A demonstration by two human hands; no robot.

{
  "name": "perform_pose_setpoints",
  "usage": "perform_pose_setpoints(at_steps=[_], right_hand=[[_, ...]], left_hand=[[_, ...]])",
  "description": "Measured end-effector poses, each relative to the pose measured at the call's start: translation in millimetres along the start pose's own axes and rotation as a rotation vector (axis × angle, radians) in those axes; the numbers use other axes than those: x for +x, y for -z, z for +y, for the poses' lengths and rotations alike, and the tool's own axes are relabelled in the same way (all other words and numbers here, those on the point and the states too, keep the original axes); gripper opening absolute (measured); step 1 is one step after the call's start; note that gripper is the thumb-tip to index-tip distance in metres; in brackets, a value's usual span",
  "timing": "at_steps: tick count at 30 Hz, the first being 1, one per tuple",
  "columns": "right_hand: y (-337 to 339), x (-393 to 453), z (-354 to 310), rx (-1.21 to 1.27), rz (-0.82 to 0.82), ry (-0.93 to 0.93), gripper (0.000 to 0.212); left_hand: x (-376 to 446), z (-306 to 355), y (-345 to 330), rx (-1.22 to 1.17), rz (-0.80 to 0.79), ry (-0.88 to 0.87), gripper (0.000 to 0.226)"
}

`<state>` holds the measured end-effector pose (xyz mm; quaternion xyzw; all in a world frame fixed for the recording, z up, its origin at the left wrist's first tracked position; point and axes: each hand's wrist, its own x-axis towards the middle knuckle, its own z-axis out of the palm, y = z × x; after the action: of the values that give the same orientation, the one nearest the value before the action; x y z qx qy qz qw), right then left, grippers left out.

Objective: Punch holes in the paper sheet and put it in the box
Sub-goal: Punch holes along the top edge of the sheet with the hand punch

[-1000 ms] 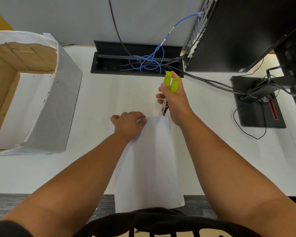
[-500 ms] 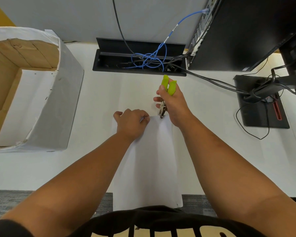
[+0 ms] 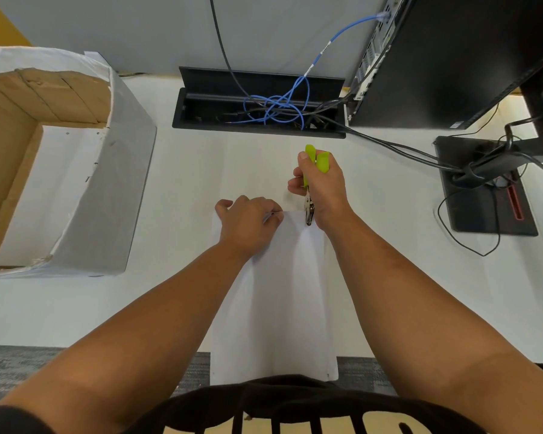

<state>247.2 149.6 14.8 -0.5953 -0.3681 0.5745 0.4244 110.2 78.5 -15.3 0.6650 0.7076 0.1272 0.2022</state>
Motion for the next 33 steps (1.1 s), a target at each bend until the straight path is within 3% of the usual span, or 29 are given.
perform_pose_setpoints(at_steps=[13,33], right_hand=[[-4.3,-5.2,-3.0,0.0,0.046,0.087,0.015],[-4.6,-8.6,3.4,0.038,0.068,0.172,0.021]], left_hand=[[0.9,0.5,-2.0,-0.028,0.006,-0.017,0.022],[-3.4,1.0,-1.5,-0.044,0.011,-0.042,0.021]])
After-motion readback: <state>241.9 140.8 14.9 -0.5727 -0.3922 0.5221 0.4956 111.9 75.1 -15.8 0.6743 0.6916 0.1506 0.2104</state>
